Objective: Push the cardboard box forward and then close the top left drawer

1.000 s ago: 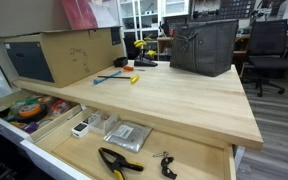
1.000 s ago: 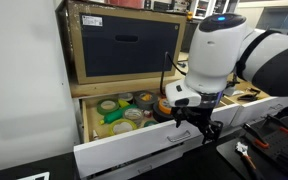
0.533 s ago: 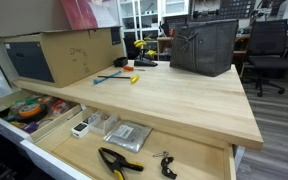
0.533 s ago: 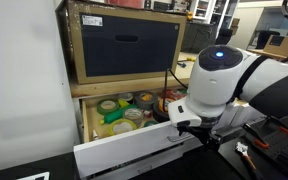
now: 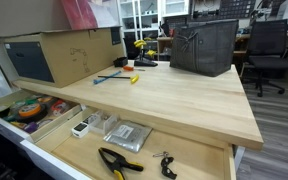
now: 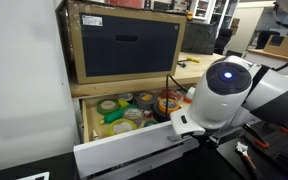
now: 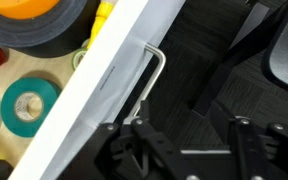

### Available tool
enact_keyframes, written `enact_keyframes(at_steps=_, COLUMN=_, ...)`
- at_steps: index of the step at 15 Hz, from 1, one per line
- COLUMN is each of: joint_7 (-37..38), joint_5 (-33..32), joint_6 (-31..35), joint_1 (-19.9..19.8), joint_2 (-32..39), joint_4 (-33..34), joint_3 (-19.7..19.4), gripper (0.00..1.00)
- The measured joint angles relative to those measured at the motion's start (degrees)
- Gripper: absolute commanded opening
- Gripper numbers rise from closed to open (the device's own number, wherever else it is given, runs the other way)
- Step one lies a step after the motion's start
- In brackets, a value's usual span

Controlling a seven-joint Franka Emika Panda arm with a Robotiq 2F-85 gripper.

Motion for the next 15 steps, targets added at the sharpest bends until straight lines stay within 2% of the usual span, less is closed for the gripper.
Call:
enact_keyframes(at_steps=5, joint_7=0.97, joint_5=-6.36, joint_6=-3.36, joint_1=1.88, joint_2=0.0, joint_4=0.82, joint_3=0.04, gripper=0.01)
enact_keyframes(at_steps=10, joint_7=1.89, joint_5=-13.58, joint_6=-7.85, joint_1=2.44, joint_2=0.13, joint_4=1.2, joint_3=-0.33, gripper=0.0)
enact_keyframes(at_steps=15, joint_7=1.86, joint_5=-18.91, joint_6=-9.52, joint_1=2.24, joint_2=1.78, joint_4=1.25, joint_3=-0.84, gripper=0.0)
